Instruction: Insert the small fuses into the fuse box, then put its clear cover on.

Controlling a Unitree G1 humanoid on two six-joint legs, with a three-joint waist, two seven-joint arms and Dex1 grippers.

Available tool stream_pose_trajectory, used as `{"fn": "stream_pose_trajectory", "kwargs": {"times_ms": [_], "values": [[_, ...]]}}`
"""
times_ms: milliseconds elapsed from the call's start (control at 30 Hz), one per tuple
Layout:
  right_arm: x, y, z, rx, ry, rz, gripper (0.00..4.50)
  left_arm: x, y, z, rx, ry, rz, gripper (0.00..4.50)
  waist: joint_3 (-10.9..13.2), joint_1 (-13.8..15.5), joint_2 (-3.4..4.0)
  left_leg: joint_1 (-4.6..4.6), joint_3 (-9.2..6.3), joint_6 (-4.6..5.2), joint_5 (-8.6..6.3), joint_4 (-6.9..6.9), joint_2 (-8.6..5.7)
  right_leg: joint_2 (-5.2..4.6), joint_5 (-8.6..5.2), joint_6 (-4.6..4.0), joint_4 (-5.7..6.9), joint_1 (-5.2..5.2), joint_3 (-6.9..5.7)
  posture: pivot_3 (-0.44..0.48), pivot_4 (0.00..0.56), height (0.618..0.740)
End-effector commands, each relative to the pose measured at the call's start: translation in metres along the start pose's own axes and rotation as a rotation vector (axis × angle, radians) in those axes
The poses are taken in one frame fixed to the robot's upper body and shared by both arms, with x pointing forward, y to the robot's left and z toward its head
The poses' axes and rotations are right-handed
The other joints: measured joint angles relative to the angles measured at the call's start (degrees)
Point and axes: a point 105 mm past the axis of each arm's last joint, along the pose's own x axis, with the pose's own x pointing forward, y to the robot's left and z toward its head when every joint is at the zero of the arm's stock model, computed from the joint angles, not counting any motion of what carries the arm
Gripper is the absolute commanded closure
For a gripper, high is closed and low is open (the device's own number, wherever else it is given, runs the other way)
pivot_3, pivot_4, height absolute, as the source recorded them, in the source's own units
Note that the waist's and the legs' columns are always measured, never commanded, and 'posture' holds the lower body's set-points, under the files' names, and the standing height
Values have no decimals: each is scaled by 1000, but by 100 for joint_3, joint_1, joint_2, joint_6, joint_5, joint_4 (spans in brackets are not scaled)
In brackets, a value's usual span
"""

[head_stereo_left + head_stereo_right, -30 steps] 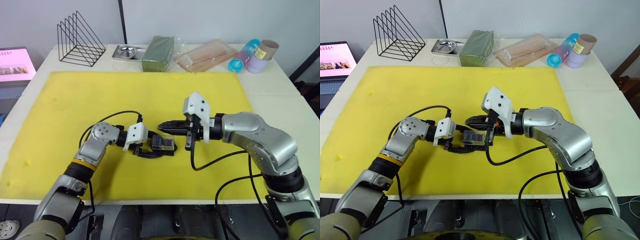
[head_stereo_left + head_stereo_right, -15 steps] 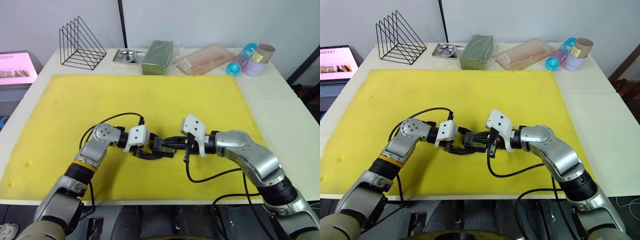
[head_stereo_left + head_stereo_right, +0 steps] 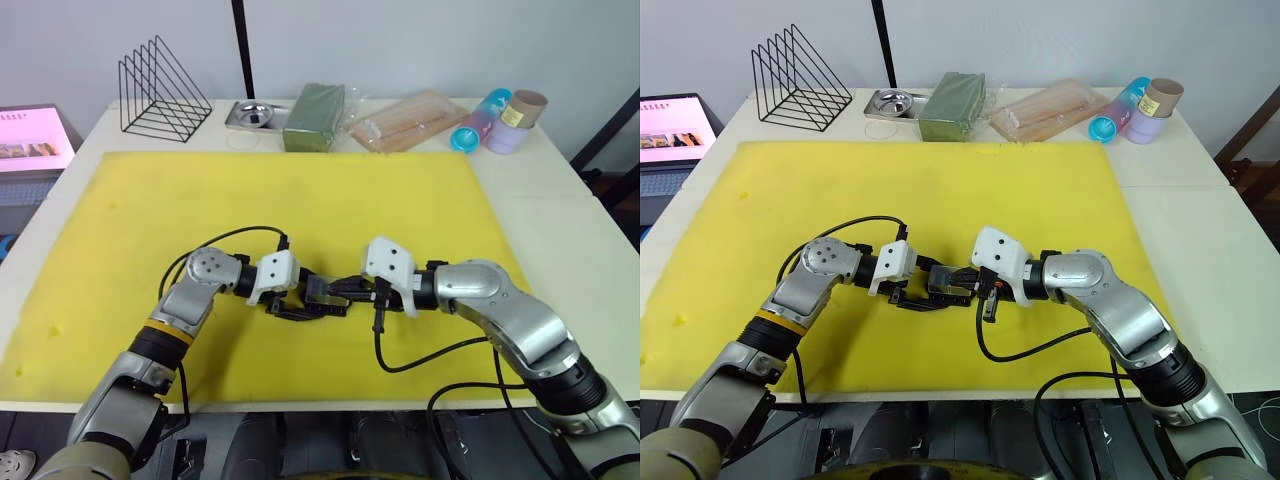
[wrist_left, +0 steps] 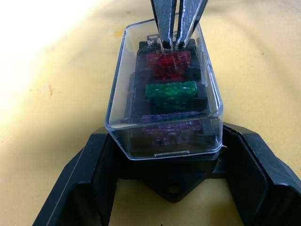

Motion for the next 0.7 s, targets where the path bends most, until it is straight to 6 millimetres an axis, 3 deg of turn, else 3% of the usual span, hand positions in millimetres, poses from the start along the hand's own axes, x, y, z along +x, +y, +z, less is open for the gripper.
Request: {"fn": "stream_pose_trajectory", "kwargs": {"times_ms": [33,333,433,700], "values": [[22,40,-67,153,256,167,4450,-3,5,8,13,-25,21,1692,-24,-7,4,3,0,2,-1,-1,0,0,0,0,-1,3,0,0,150,740],[24,60,-98,174,374,237,4450,-3,8,3,0,-1,43,1692,-154,-5,-32,96,5,12,-8,-72,1,-4,-29,-41,-22,60,16,0,150,740],[24,65,-99,180,371,258,4450,-4,9,1,8,11,51,1692,-180,-4,-29,101,4,12,-8,-78,2,-3,-32,-44,-22,62,16,0,150,740],[21,15,-32,143,59,84,4450,-5,1,-2,25,12,17,1692,-174,-4,-26,99,3,12,-8,-82,5,-2,-34,-48,-22,58,15,0,150,740]]}}
